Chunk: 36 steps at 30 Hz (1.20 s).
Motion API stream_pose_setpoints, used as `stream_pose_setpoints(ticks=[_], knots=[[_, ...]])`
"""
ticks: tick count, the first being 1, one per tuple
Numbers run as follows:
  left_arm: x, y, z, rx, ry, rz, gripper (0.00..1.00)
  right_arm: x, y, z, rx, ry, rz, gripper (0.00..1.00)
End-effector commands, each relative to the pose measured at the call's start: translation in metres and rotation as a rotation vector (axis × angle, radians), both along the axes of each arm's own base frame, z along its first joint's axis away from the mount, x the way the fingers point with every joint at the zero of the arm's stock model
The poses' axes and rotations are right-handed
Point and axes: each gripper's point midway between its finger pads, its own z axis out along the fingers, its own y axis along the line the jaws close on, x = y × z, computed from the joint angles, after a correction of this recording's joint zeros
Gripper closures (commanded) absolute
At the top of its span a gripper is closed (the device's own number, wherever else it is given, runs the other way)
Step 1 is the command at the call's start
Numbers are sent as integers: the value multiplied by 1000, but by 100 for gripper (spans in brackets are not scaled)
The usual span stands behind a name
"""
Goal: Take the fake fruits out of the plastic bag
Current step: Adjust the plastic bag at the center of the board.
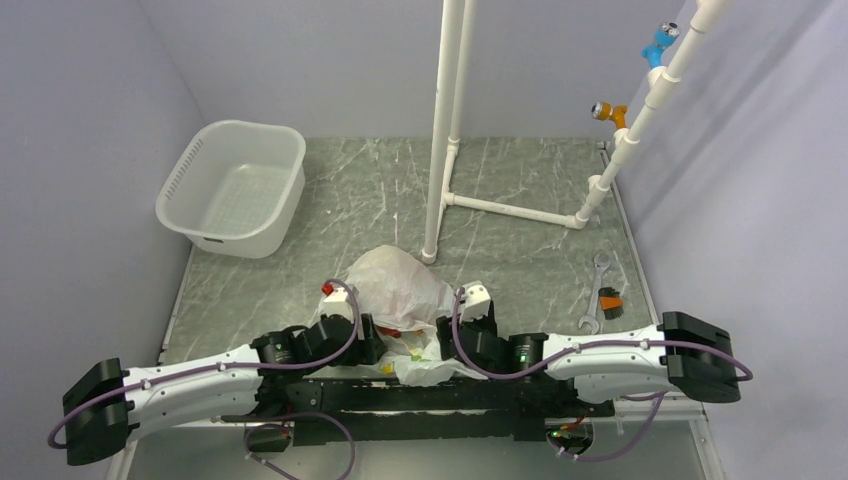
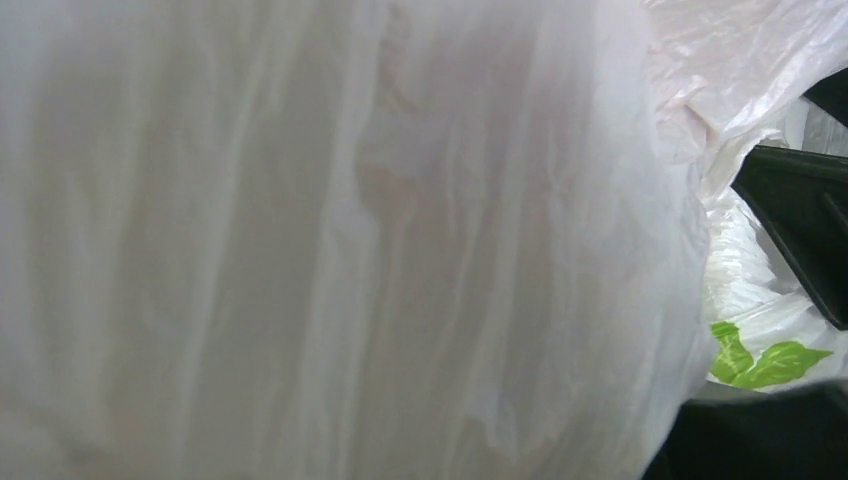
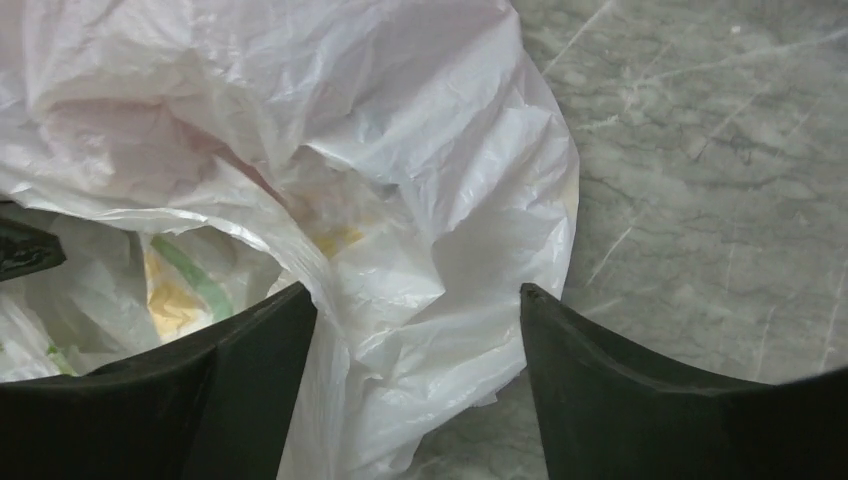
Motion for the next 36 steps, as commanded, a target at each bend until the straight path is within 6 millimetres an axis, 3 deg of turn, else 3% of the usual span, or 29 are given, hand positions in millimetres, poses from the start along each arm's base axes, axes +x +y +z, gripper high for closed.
stream_pose_setpoints(ticks=[1,8,10,12,15,18,22,24,28,36], knots=[[-5,-7,0,-1,33,-24,23,3,15,38,45,-62,78,19],[-4,-17,4,10,48,-38,22,-23,58,120,223,-119,372,1],[-2,-19,9,-2,37,-34,22,-37,70,131,256,-106,476,1],[0,-20,15,-9,28,-28,21,-60,84,130,264,-56,625,1],[4,-20,31,-13,1,-18,14,-82,95,106,235,37,735,1],[9,-22,54,-42,-39,-17,3,-83,96,76,226,97,697,11],[18,-23,81,-54,-97,-8,1,-72,88,41,190,137,586,37],[25,-25,94,-69,-120,-2,1,-68,83,26,166,158,534,45],[47,-32,106,-143,-117,12,1,-71,82,10,148,180,536,46],[110,-17,115,-188,-145,119,1,-83,82,-17,179,249,536,50]])
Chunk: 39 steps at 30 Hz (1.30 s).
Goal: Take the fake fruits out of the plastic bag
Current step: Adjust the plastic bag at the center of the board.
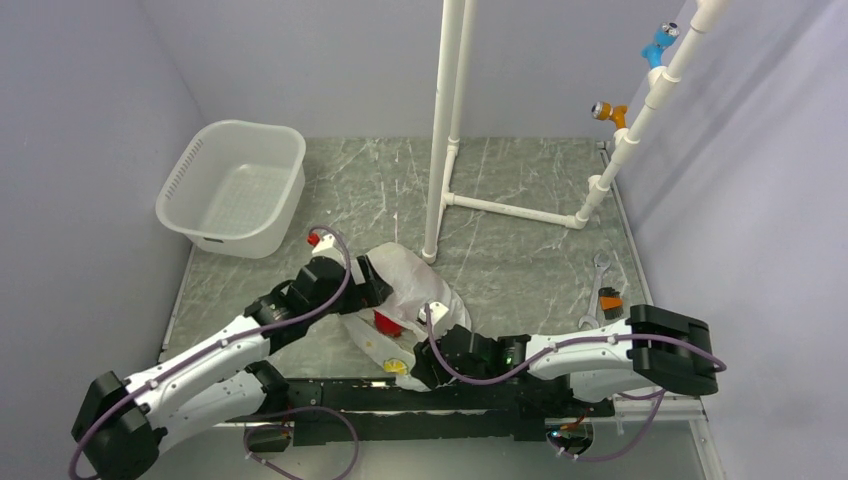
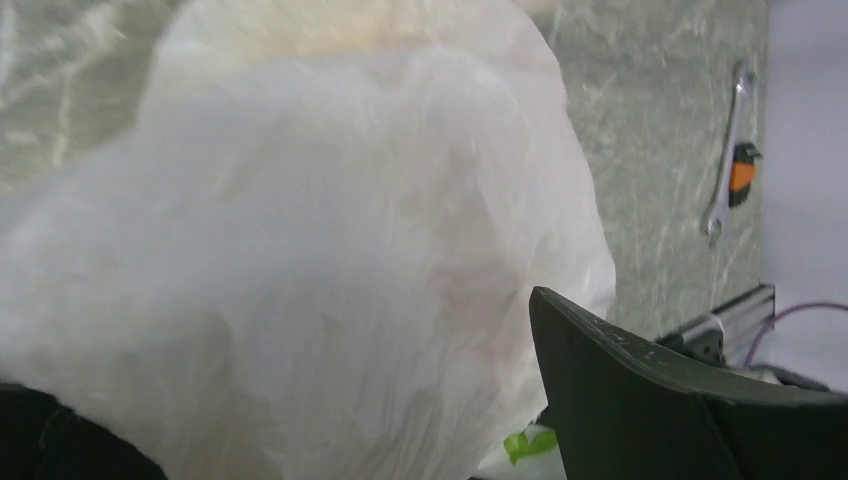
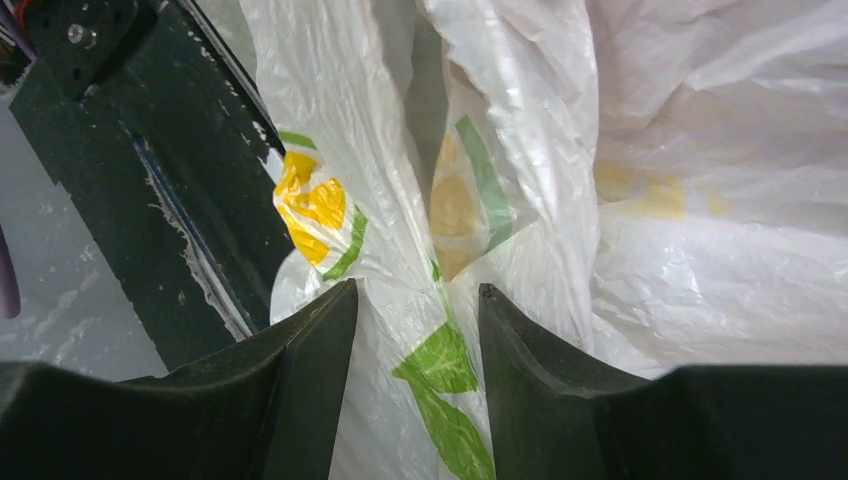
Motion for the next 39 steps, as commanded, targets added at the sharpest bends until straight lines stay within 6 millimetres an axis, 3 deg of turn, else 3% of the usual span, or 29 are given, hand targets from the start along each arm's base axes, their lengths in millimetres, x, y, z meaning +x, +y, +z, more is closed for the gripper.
stream_pose_setpoints(ticks=[1,6,9,11,14,19,22,25,29,36,39], knots=[[38,-3,24,-39,-65,-14,1,-9,4,-13,54,70,-24,51],[75,12,32,28,-67,22,1,-20,-1,-31,68,166,-48,54],[78,18,44,62,-104,19,1,-17,-3,-26,58,154,-63,53],[70,19,51,65,-122,-15,1,-12,-5,-15,57,123,-72,45],[49,16,62,28,-142,-101,1,0,-5,16,82,40,-83,29],[14,22,57,26,-95,-182,1,20,-4,82,133,-125,-73,3],[-1,30,53,33,-76,-189,1,32,-6,113,132,-208,-68,1],[-8,37,57,27,-91,-172,1,50,-7,133,125,-283,-103,1],[-12,42,63,4,-117,-144,1,70,-6,129,61,-334,-152,2],[-21,41,69,-25,-113,-155,0,91,8,89,-127,-364,-199,24],[-31,43,79,-47,-135,-178,2,106,0,74,-191,-378,-311,46]])
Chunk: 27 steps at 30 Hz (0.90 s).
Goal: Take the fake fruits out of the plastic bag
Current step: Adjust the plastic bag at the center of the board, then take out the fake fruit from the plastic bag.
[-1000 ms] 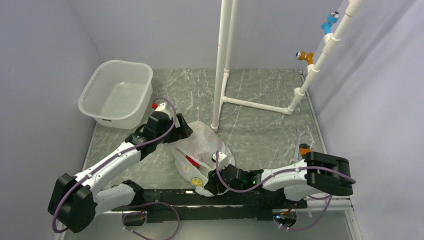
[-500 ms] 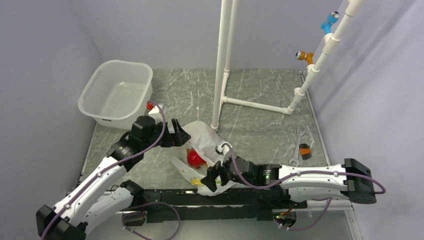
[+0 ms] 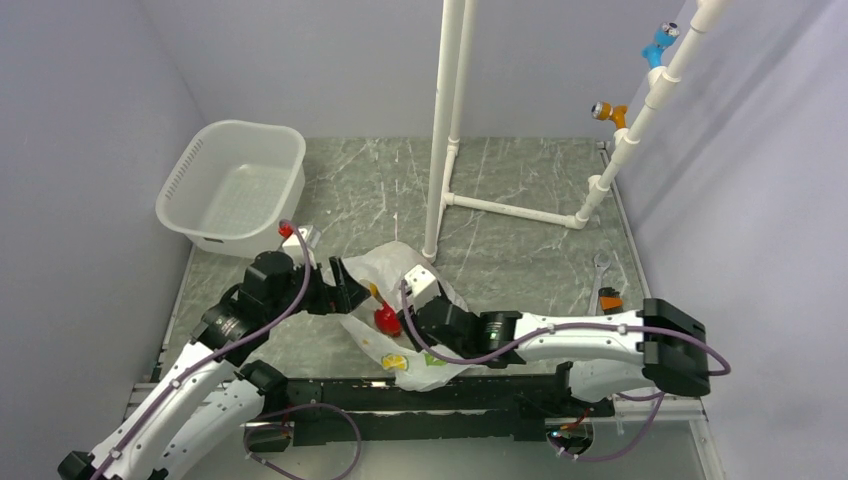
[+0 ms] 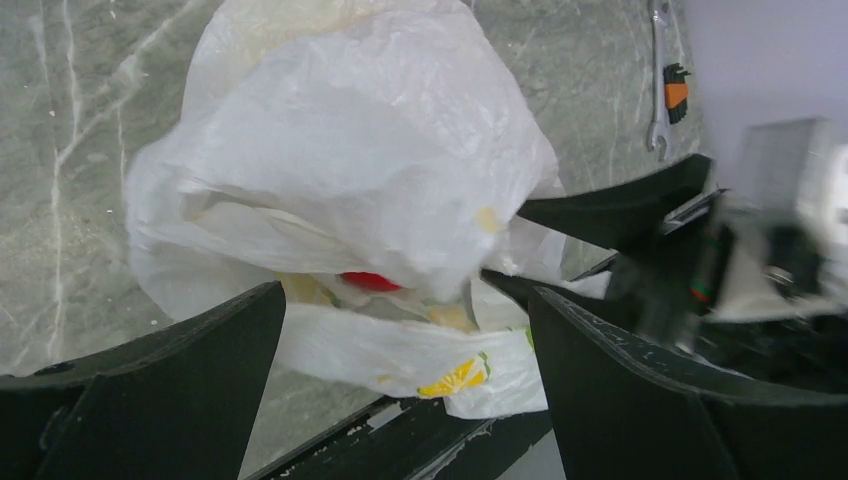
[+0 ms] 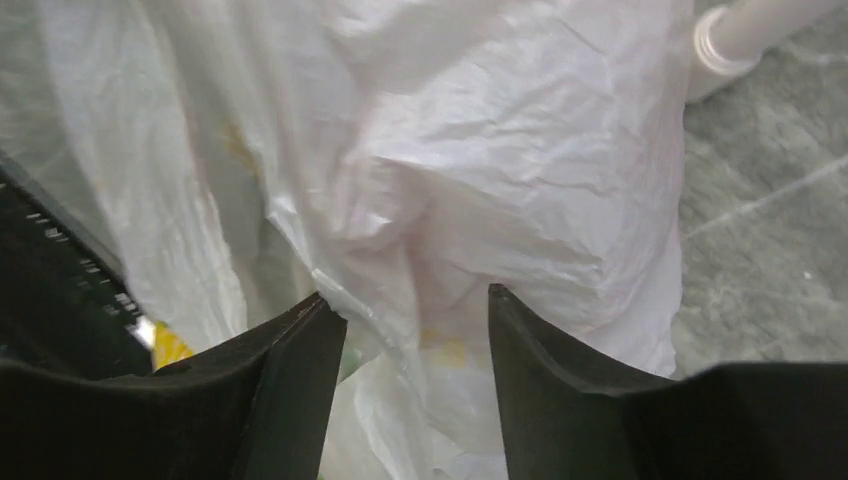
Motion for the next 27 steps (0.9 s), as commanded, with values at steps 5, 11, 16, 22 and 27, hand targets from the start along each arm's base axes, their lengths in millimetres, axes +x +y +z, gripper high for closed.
stream_pose_setpoints(ticks=[5,11,16,22,27], knots=[[-42,-13,37,-194,-88,-159,3,36,-2,4,-19,-71,-197,89],[-71,-47,36,-432,-65,-385,1,40,1,17,96,-2,-175,100],[-66,-56,15,-367,-50,-354,1,47,-8,36,114,-5,-165,100],[-60,-96,13,-125,-93,-370,8,46,-14,43,149,20,-149,100],[-33,-100,1,60,-141,-249,31,39,-15,38,168,53,-142,100]])
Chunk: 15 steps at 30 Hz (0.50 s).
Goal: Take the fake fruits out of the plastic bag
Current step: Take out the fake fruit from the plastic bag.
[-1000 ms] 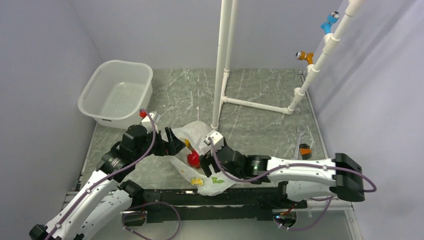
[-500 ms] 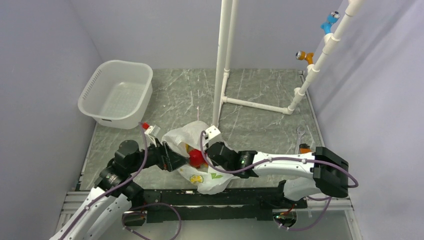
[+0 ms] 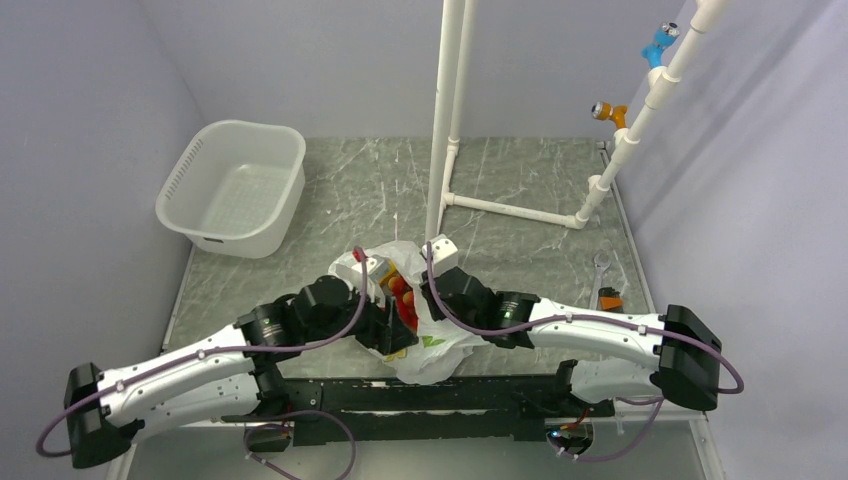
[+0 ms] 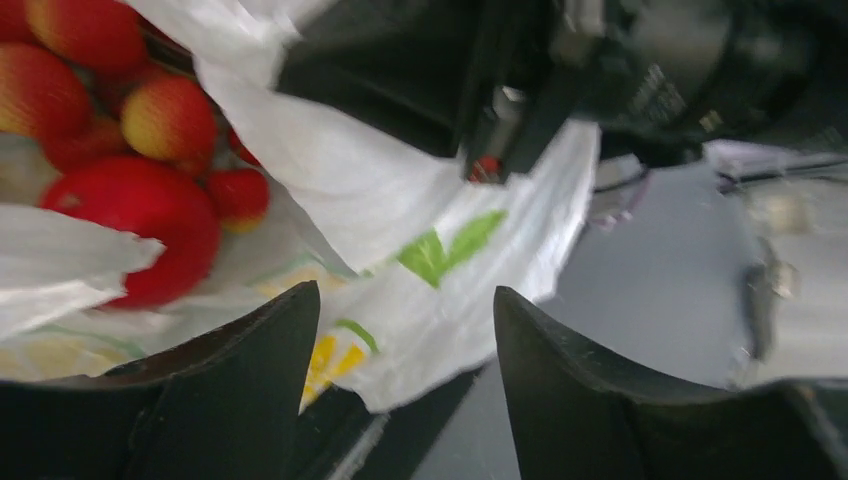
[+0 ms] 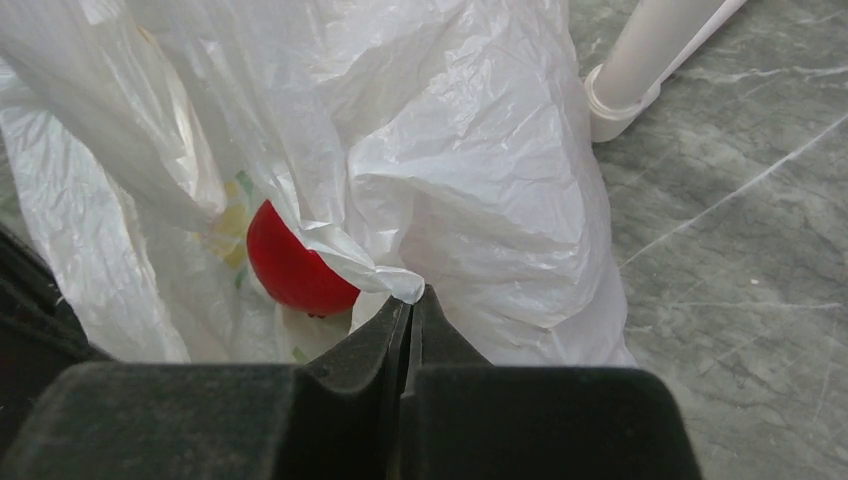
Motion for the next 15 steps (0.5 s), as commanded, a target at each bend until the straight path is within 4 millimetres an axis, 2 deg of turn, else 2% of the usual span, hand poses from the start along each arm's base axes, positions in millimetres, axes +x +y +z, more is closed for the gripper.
stream_pose_setpoints(ticks=[1,6,9,11,15], knots=[[49,10,2,118,-160,218,34,-6,4,8,69,23,19,100],[68,21,-30,275,-180,305,44,-17,6,-10,108,80,40,100],[71,16,-43,340,-161,292,47,-24,5,-24,104,116,49,100],[73,15,-51,360,-152,302,46,-26,7,-28,116,126,52,100],[80,27,-65,430,-146,365,40,-29,7,-35,116,142,59,100]])
